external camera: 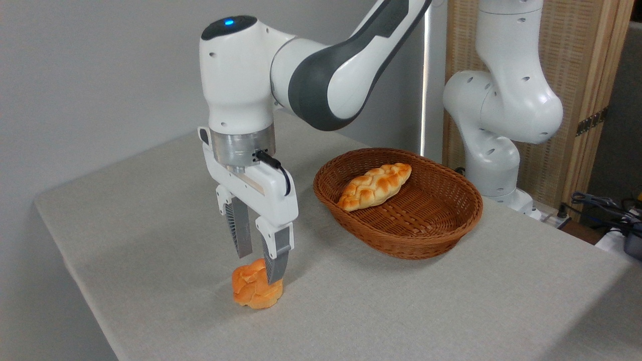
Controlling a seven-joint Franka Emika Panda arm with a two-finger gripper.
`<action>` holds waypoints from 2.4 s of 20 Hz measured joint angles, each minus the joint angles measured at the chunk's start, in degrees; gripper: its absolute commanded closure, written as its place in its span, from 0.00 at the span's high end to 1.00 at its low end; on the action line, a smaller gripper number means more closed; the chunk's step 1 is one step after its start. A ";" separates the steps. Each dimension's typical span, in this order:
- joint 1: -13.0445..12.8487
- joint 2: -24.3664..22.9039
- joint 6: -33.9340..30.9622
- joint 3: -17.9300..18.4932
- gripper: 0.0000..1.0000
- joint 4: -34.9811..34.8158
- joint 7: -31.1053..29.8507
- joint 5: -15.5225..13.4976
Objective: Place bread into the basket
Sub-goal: 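Close the gripper on the orange bun and grip it, then lift the bun and carry it over the wicker basket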
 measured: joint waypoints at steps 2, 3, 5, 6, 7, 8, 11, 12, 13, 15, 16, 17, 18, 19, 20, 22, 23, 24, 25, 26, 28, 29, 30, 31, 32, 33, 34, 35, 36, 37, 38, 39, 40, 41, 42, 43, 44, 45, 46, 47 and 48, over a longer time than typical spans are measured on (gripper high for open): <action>0.00 0.80 0.32 0.00 1.00 -0.06 0.00 0.26; 0.00 1.04 0.36 0.00 1.00 -0.06 0.01 0.32; 0.00 1.41 0.39 0.00 1.00 -0.07 0.01 0.45; 0.00 1.57 0.40 0.00 1.00 -0.07 0.01 0.46; 0.00 1.67 0.42 0.00 0.99 -0.07 0.01 0.46; 0.00 1.75 0.75 0.00 0.95 -0.07 0.01 0.46; 0.00 2.22 4.01 0.00 0.66 -0.57 0.01 0.46; -0.01 2.45 4.78 0.00 0.57 -0.82 0.01 0.46; -0.02 2.61 5.13 -0.01 0.45 -1.00 0.01 0.46; -0.03 2.72 5.18 -0.03 0.32 -1.07 0.01 0.46; -0.04 2.76 5.18 -0.03 0.31 -1.09 0.01 0.46; -0.04 2.79 5.18 -0.03 0.30 -1.11 0.01 0.46; -0.04 2.84 5.18 -0.04 0.29 -1.12 0.01 0.46; -0.04 2.88 5.18 -0.04 0.28 -1.12 0.01 0.46; -0.04 2.90 5.19 -0.06 0.27 -1.12 0.01 0.46; -0.06 2.92 5.19 -0.09 0.25 -1.12 0.01 0.46; -0.06 2.92 5.19 -0.09 0.25 -1.11 0.01 0.46; -0.06 2.92 5.19 -0.09 0.25 -1.11 0.01 0.46; -0.06 2.92 5.19 -0.09 0.25 -1.12 0.01 0.46; -0.06 2.92 5.19 -0.09 0.25 -1.12 0.01 0.46; -0.06 2.92 5.18 -0.09 0.25 -1.11 0.01 0.46; -0.05 2.90 4.81 -0.09 0.25 -1.02 0.01 0.46; -0.03 2.72 3.72 -0.08 0.25 -0.63 0.01 0.46; 0.00 2.29 1.62 -0.04 0.25 0.02 0.03 0.46; 0.01 1.36 -1.31 0.03 0.25 0.95 0.34 0.46; 0.01 -0.17 -4.48 0.15 0.25 1.85 1.10 0.46; 0.01 -2.36 -8.24 0.35 0.25 2.52 2.64 0.46; 0.02 -4.82 -12.03 0.62 0.25 2.87 4.45 0.46; 0.04 -7.80 -16.15 1.19 0.26 2.95 6.50 0.46; 0.05 -10.22 -19.22 1.91 0.26 2.92 8.24 0.46; 0.10 -12.74 -22.62 2.71 0.28 2.82 10.50 0.46; 0.13 -15.13 -25.92 3.38 0.29 2.56 12.90 0.46; 0.14 -17.62 -29.11 4.06 0.29 1.88 15.24 0.46; 0.05 -20.05 -31.59 4.74 0.29 0.62 17.32 0.46; -0.28 -22.48 -33.04 5.47 0.29 -1.33 18.78 0.46; -0.93 -24.77 -33.70 6.34 0.29 -3.81 19.67 0.46; -1.76 -26.63 -33.81 7.23 0.29 -6.36 20.15 0.46; -2.81 -28.29 -33.80 8.29 0.29 -9.24 20.29 0.46; -3.66 -29.41 -33.73 9.25 0.29 -11.78 20.31 0.46; -4.32 -30.06 -33.64 9.90 0.30 -13.90 20.34 0.46; -4.83 -30.31 -33.47 10.27 0.31 -15.53 20.36 0.48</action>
